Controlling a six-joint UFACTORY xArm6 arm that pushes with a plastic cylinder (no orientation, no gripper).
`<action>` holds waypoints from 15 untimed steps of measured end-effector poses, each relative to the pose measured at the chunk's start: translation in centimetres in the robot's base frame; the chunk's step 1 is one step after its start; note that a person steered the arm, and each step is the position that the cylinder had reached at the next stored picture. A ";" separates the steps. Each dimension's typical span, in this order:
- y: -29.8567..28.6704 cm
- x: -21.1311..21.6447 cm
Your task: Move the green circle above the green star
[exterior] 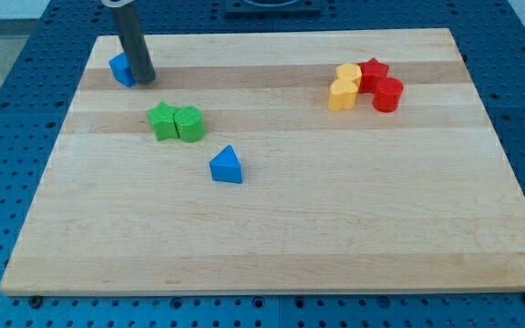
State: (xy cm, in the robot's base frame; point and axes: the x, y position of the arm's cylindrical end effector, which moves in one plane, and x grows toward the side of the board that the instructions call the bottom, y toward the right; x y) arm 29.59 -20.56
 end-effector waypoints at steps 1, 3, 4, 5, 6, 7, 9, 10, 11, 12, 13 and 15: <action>4.9 0.2; 17.9 12.9; 22.2 20.4; 21.2 28.5; 20.1 25.0; 18.6 17.5; 14.2 7.7; 17.8 9.6; 20.6 18.3; 20.5 20.6; 17.8 20.6; 12.4 15.2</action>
State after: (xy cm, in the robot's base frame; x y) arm 44.75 -8.15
